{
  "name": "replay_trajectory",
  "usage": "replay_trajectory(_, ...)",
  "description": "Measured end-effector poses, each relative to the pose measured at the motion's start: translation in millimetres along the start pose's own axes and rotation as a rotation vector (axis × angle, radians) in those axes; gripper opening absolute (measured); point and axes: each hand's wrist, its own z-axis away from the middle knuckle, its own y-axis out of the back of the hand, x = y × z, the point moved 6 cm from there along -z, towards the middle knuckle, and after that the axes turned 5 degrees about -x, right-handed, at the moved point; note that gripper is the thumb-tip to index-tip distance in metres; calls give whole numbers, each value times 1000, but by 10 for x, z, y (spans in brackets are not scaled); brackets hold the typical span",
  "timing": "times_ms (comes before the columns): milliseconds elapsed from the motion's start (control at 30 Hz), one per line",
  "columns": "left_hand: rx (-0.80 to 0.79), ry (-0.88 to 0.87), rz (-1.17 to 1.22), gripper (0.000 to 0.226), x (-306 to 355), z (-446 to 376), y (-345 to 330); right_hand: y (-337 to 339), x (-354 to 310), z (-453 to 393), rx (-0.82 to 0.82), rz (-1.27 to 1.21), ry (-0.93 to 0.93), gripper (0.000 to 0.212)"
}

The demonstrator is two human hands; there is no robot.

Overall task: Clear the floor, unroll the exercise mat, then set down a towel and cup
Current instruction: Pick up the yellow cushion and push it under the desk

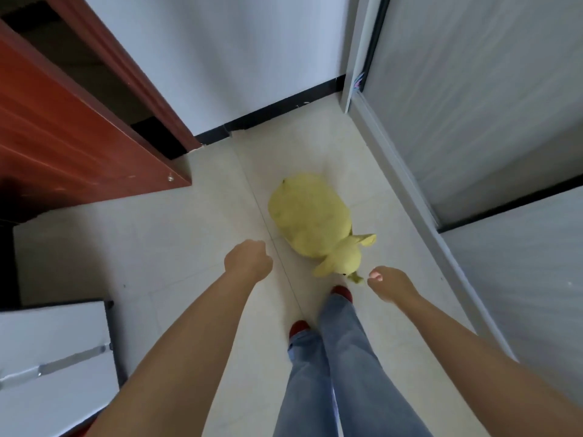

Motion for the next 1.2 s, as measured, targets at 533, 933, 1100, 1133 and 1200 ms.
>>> replay_trajectory(533,-103,-89,-214,32,742,-2488,57,316,295,-2119,-160,28,-180,33)
replay_trajectory(933,6,-241,-465,60,939,-4234,-353,-142,314,-3571,-82,301,-213,55)
replay_trajectory(1100,-35,-209,-473,44,862,-4763,-398,-326,458,-3820,-98,380,-347,41)
replay_trajectory(1133,-32,-209,-490,39,864,-4835,-389,-316,475,-3843,-87,401,-364,39)
replay_trajectory(1200,-34,-206,-511,35,846,-4938,-400,-326,490,-3867,-71,425,-381,34)
